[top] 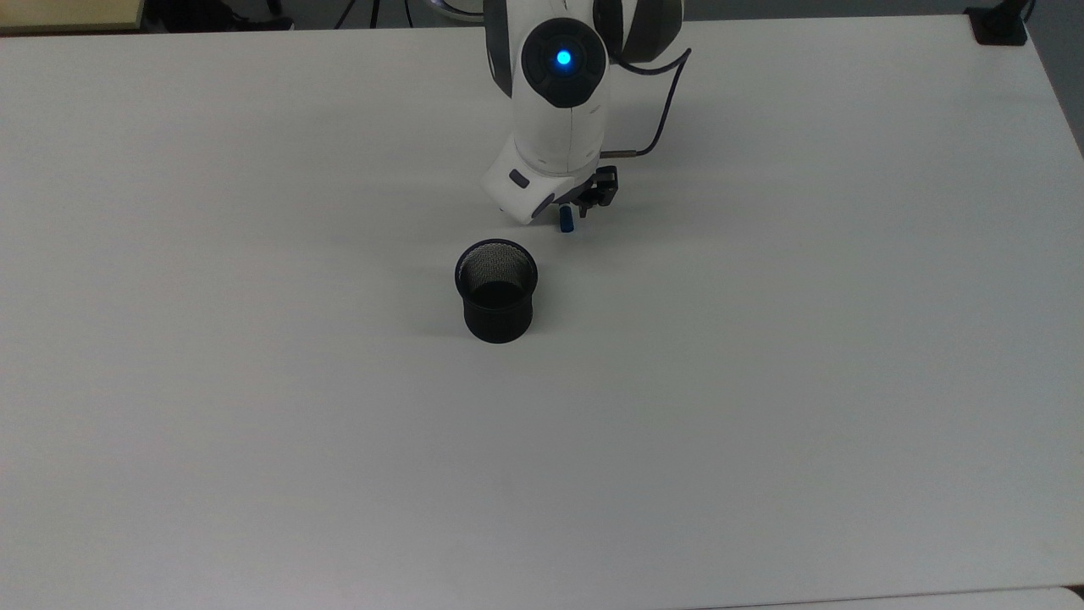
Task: Insert the marker
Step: 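Lower the gripper and close it around the marker's capped end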
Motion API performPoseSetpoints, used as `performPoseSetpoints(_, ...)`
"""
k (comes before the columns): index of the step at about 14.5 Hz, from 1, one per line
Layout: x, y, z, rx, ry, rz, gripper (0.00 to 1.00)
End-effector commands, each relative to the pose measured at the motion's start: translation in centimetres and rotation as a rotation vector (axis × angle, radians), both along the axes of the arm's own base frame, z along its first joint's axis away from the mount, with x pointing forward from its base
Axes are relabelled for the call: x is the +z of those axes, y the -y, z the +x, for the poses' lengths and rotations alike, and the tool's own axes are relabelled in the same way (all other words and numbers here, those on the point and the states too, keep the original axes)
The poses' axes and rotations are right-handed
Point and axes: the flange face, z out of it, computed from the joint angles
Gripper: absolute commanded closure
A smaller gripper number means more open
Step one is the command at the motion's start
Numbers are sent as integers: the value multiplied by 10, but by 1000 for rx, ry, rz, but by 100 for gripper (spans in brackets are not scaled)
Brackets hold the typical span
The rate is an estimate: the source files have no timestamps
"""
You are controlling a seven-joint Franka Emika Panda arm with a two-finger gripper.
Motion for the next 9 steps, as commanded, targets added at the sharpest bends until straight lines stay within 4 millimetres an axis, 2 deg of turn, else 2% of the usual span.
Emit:
performPoseSetpoints(1,-15,-24,-4,-15,2,-42,26)
performPoseSetpoints(3,-19,-32,-7,-16,5,-78,30)
performPoseSetpoints(6,-24,-33,-6,-14,0,-84,39)
performPoseSetpoints(7,-25,-32,-6,-15,-2,-84,44)
performPoseSetpoints(9,-25,-32,-6,-12,-2,-84,64)
